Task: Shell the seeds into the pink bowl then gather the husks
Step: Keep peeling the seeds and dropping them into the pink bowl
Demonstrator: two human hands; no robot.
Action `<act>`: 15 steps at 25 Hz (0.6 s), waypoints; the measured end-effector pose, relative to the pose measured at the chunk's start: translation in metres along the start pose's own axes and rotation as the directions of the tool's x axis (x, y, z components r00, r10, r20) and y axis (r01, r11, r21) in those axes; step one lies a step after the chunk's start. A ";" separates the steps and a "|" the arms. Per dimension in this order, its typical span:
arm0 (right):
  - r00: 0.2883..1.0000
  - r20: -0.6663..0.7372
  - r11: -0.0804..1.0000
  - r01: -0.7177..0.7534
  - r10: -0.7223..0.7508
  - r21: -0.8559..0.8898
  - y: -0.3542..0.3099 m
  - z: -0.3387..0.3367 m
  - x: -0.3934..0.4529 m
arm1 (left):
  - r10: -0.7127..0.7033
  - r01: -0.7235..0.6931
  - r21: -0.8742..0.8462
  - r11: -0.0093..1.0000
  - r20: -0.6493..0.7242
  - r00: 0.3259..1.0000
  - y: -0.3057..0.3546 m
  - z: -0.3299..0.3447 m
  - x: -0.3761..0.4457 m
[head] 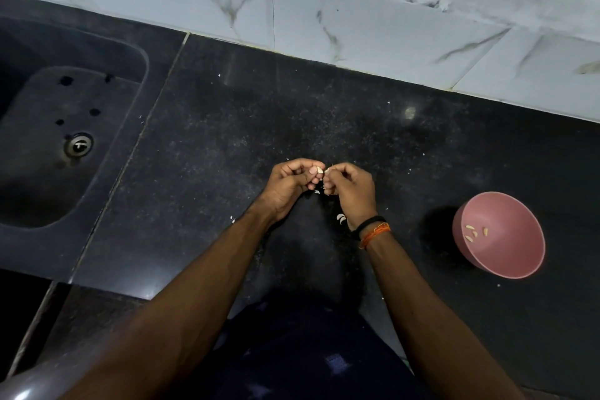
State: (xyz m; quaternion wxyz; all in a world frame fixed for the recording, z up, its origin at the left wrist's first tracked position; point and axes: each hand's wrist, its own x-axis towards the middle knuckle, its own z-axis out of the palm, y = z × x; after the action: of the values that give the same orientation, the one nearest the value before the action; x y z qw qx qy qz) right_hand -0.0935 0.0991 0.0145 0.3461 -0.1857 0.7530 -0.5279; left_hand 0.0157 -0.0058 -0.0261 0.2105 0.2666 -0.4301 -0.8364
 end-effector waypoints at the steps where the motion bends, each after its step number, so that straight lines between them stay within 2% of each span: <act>1: 1.000 -0.006 0.999 -0.018 0.018 0.028 0.000 -0.001 0.001 | 0.002 -0.002 -0.008 1.000 0.001 1.000 0.000 0.000 0.000; 3: 1.000 -0.021 1.000 -0.017 0.017 -0.023 0.000 -0.004 0.002 | -0.003 0.003 -0.023 1.000 0.002 1.000 0.001 0.000 -0.001; 5: 0.997 -0.027 0.971 0.063 -0.071 -0.229 -0.002 -0.010 0.001 | -0.013 0.013 -0.029 0.999 -0.003 1.000 0.001 0.000 -0.001; 8: 0.979 -0.021 0.859 0.169 -0.204 -0.483 -0.009 -0.018 0.000 | -0.012 0.011 -0.023 1.000 -0.014 1.000 0.002 0.002 -0.001; 15: 0.940 0.097 0.794 0.328 -0.327 -0.512 -0.016 -0.020 0.003 | 0.008 -0.010 -0.030 1.000 -0.037 0.999 0.001 0.003 -0.002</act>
State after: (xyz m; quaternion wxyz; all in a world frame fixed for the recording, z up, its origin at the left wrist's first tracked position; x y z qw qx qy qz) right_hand -0.1115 0.1041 0.0325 0.1875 -0.4006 0.8233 -0.3556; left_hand 0.0159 -0.0036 -0.0230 0.2261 0.2768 -0.4147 -0.8368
